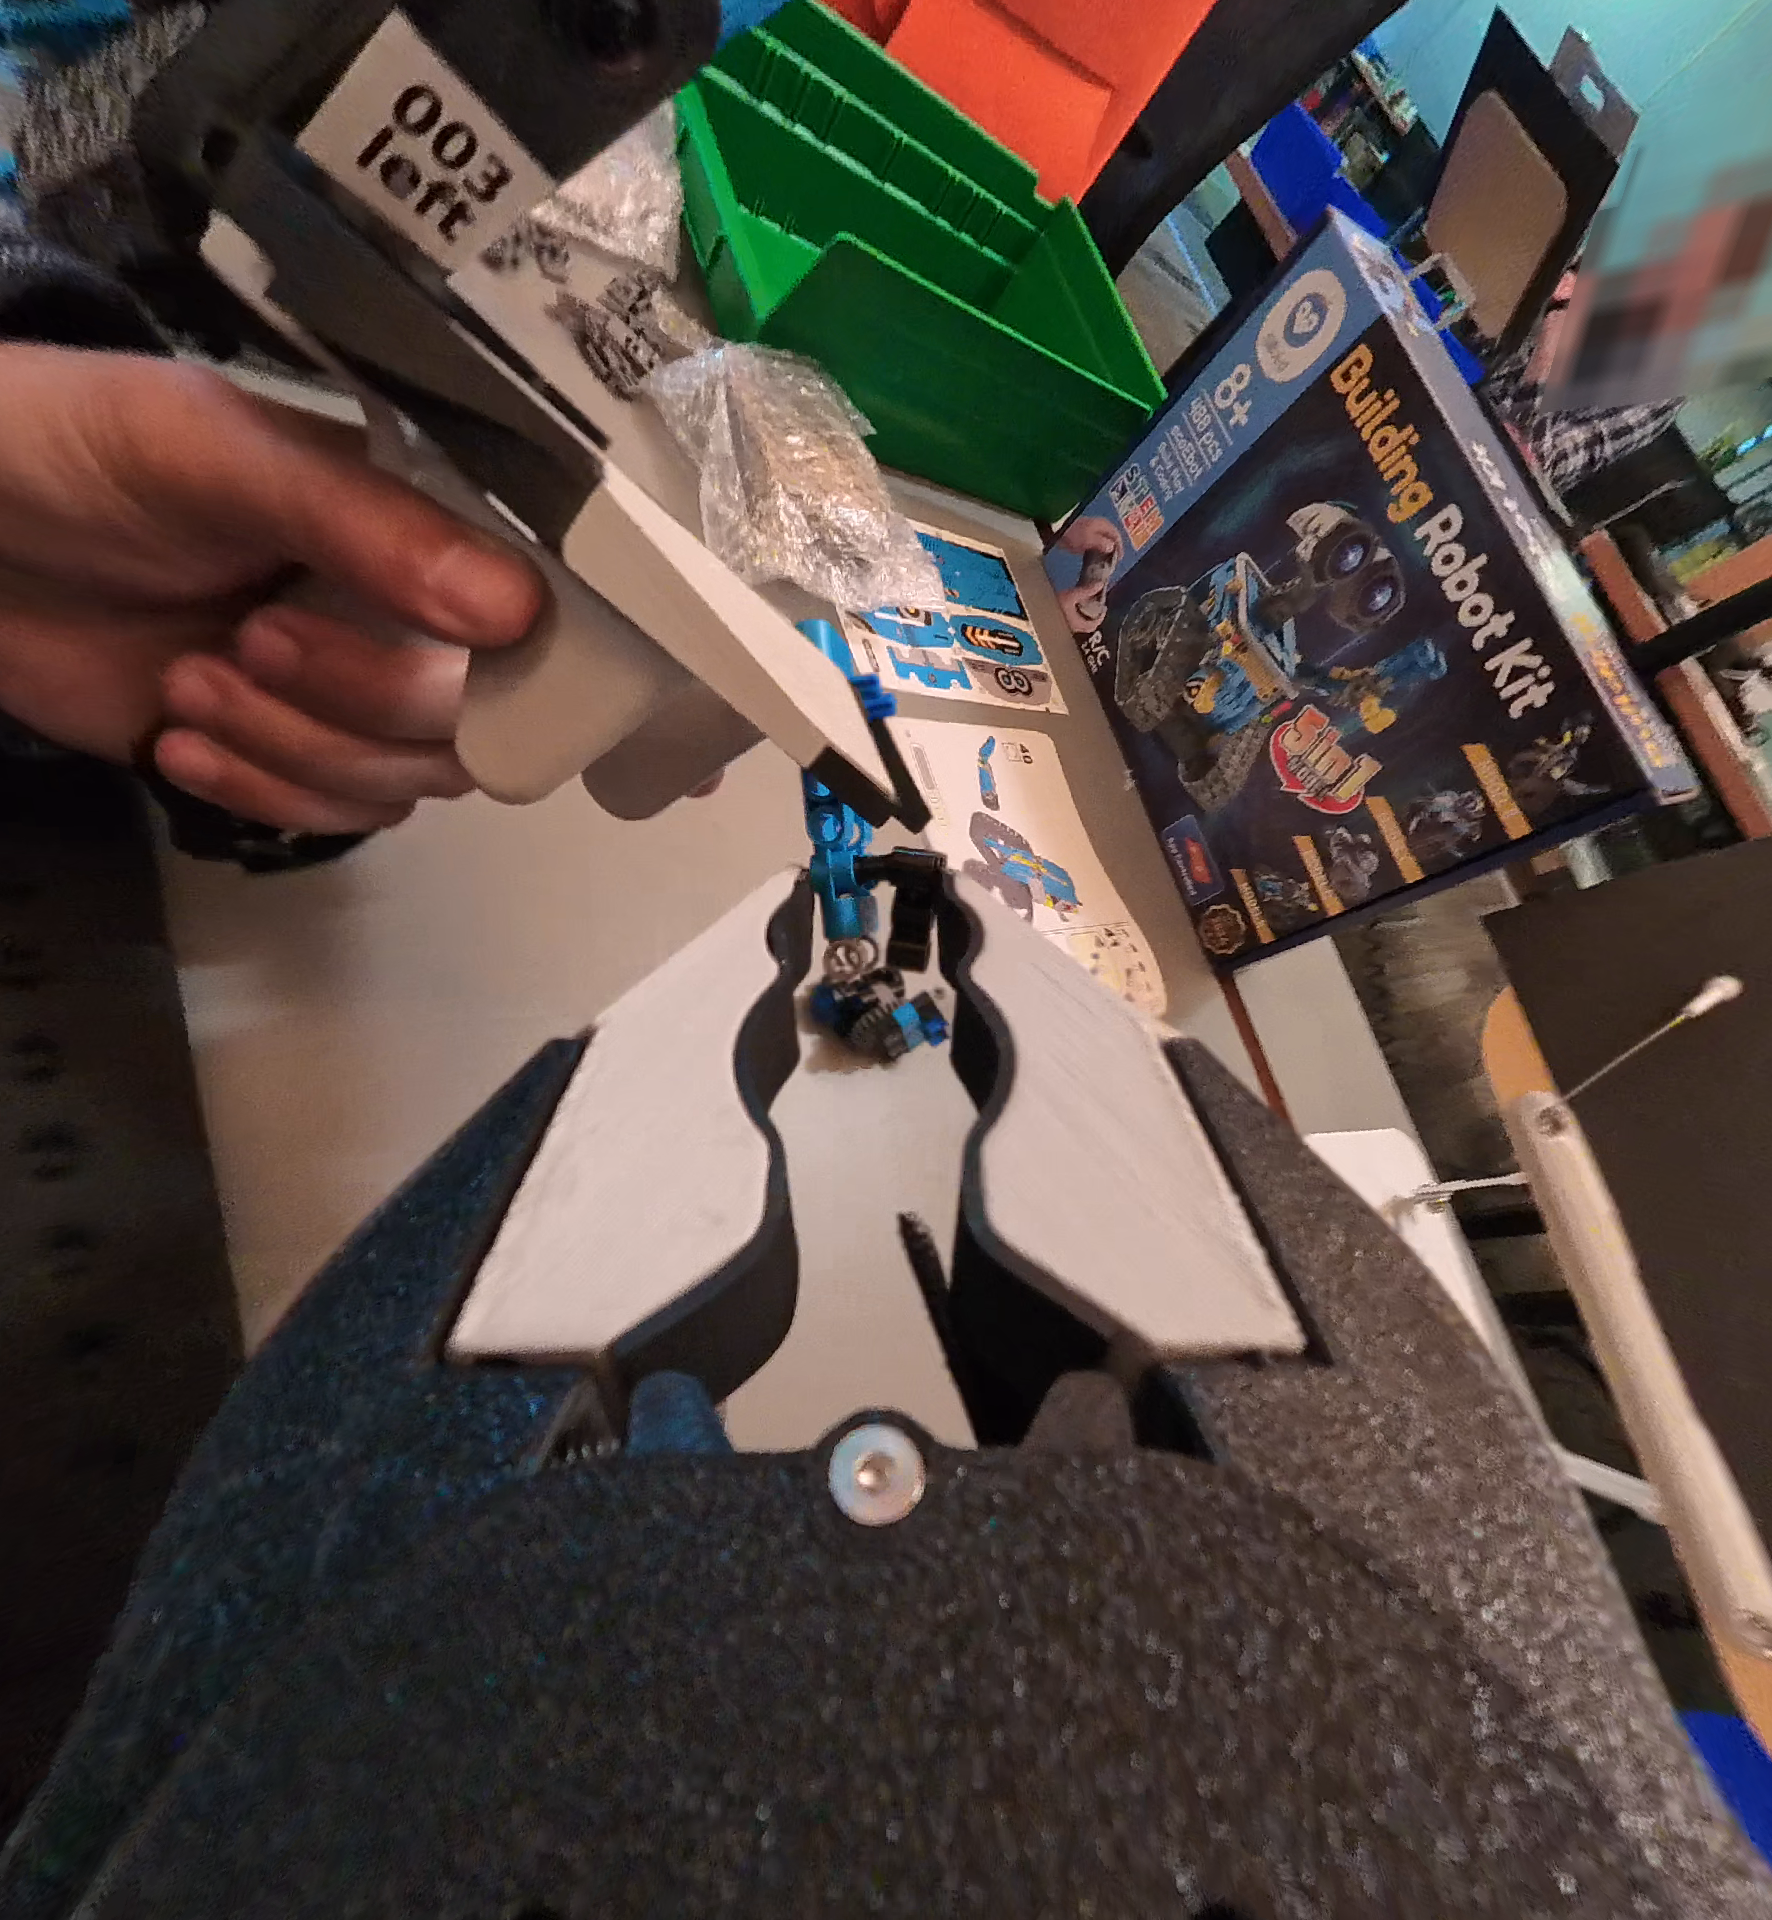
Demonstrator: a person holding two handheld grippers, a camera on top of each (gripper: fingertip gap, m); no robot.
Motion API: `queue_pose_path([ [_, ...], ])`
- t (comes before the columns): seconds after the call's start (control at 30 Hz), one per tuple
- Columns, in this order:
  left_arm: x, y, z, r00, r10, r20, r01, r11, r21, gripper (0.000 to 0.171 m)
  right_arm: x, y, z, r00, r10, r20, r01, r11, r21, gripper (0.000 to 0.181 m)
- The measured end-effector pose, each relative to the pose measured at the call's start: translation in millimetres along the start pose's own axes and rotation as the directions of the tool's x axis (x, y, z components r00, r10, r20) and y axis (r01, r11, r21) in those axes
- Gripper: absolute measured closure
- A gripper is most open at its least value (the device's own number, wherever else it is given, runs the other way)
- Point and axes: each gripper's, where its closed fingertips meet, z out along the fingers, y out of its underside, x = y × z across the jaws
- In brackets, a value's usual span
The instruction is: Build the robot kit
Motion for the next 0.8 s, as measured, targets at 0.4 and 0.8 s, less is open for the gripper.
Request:
queue_pose_path([
  [0.4,8.5,4.7,2.7,0.999,-0.006,-0.052,0.004,1.0,-0.026,0.146,-2.4,-0.3,-9.1,0.996,-0.067,0.051,0.067,0.998,-0.006,0.158],
  [0.8,7.0,4.9,1.0,0.987,-0.126,-0.103,0.124,0.992,-0.029,0.146,-1.5,-2.3,-9.0,0.993,-0.107,0.043,0.106,0.994,0.025,0.161],
])
